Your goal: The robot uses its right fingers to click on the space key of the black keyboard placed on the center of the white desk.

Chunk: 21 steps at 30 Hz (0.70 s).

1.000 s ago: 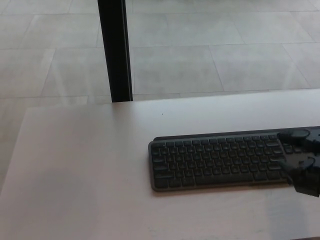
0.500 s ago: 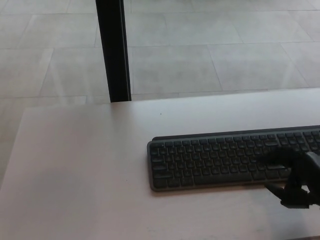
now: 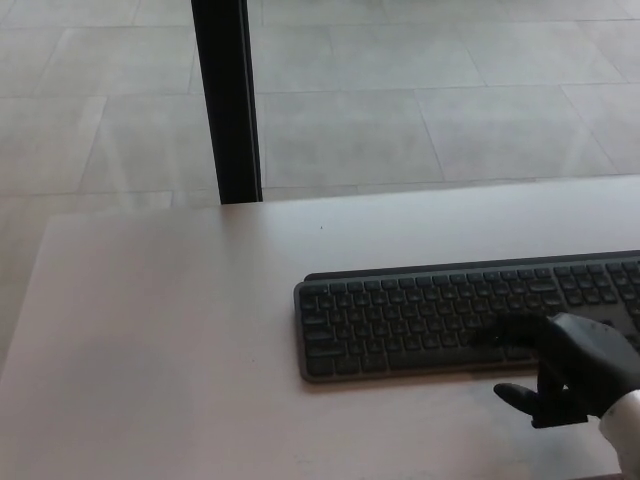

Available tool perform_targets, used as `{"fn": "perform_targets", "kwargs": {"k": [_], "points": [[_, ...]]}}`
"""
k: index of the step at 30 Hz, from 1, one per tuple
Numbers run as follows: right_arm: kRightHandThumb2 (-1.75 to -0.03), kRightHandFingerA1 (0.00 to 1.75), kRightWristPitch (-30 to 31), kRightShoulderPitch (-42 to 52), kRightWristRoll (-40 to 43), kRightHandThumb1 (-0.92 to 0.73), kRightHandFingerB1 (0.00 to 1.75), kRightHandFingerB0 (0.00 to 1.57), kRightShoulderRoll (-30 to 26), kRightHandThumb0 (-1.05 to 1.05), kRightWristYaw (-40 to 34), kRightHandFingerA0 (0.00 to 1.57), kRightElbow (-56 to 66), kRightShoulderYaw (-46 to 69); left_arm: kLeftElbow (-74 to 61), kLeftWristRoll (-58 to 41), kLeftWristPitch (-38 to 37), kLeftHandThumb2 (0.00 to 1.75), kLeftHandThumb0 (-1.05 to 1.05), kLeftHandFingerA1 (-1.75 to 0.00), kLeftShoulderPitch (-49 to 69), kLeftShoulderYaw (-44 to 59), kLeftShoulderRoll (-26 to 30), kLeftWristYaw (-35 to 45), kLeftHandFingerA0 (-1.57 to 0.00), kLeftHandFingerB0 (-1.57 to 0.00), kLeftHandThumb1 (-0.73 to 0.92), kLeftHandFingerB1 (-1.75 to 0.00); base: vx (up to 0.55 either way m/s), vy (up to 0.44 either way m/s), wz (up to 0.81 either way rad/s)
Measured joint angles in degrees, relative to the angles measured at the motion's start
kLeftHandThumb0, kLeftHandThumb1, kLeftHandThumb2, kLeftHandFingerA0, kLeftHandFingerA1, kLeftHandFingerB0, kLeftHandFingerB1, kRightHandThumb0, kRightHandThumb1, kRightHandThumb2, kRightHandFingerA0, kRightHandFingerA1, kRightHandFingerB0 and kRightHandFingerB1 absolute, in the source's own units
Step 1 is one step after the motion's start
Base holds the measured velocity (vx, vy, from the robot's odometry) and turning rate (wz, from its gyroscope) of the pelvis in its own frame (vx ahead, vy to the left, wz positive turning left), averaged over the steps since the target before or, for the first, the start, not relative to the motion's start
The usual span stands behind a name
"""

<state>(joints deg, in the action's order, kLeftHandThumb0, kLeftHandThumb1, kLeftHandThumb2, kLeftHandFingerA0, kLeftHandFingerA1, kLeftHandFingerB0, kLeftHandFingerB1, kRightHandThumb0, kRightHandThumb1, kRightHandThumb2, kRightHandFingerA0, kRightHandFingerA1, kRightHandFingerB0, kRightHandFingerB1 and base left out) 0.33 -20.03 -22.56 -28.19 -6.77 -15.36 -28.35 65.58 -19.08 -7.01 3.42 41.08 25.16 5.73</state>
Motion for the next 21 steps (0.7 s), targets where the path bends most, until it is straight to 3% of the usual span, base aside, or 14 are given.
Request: {"fn": "perform_targets", "kwargs": {"k": [5, 12, 21], "points": [[-0.65, 1.58, -0.8, -1.4, -4.3, -0.60, 0.50, 0.66, 0.0, -0.30, -1.2, 0.83, -0.7, -3.1, 0.0, 0.0, 0.0, 0.59, -0.41, -0.58, -0.1, -0.1, 0.0, 0.0, -0.66, -0.54, 0.66, -0.50, 0.00, 0.000, 0.00], [-0.62, 1.58, -2.2, -3.3, -9.6, -0.66, 0.45, 0.62, 0.0, -0.34, -3.8, 0.71, -3.4, -5.0, 0.1, 0.1, 0.0, 0.58, -0.41, -0.58, 0.0, -0.7, 0.6, -0.1, -0.67, -0.53, 0.65, -0.49, 0.00, 0.000, 0.00], [-0.62, 1.57, -2.4, -6.5, -15.9, -0.65, 0.46, 0.62, 1.7, -0.32, -6.1, 0.77, -6.6, -4.5, 0.6, 0.0, 0.0, 0.58, -0.40, -0.59, 0.0, -1.4, 2.1, -0.2, -0.66, -0.54, 0.65, -0.51, 0.00, 0.000, 0.00]]}}
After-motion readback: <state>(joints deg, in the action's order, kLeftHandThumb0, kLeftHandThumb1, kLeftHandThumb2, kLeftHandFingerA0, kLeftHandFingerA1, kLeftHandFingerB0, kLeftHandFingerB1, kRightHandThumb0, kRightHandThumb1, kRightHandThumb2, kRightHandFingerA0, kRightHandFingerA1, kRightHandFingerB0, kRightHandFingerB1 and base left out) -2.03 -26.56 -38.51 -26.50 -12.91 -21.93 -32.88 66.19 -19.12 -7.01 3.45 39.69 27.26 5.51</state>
